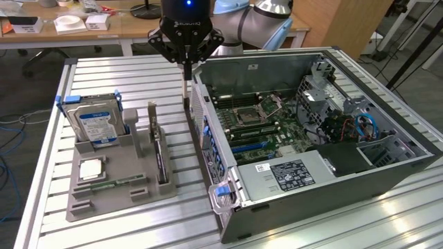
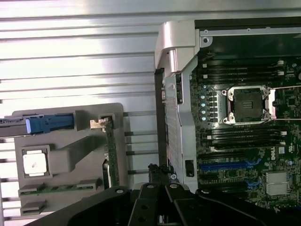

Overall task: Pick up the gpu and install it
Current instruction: 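Reach for the gpu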

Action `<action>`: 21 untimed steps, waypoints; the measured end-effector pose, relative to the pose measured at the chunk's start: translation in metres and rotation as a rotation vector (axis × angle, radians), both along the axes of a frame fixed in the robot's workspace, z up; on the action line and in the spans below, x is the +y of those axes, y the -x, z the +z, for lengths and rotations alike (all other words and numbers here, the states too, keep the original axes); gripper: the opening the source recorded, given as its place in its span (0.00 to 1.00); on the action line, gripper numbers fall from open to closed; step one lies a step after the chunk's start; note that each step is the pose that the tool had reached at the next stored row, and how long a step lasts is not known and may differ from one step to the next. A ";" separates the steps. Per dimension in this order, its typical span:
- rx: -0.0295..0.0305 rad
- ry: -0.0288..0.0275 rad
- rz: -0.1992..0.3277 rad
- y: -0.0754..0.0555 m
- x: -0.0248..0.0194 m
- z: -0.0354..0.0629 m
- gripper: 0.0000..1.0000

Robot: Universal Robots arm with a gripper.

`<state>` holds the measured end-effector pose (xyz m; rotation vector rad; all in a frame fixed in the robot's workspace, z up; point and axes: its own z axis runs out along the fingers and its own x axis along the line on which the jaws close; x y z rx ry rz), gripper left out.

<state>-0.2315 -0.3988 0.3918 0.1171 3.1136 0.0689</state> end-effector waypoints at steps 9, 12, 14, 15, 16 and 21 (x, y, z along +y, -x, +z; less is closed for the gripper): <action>0.0000 0.0000 0.000 0.007 0.0000 0.0000 0.11; 0.0000 0.0000 0.000 0.010 0.0000 0.0000 0.11; 0.0000 0.0000 0.000 0.011 0.0000 0.0000 0.11; 0.0000 0.0000 0.000 0.011 0.0000 0.0000 0.11; 0.0000 0.0001 0.000 0.012 0.0000 0.0000 0.11; 0.0000 0.0000 0.000 0.016 0.0000 0.0000 0.11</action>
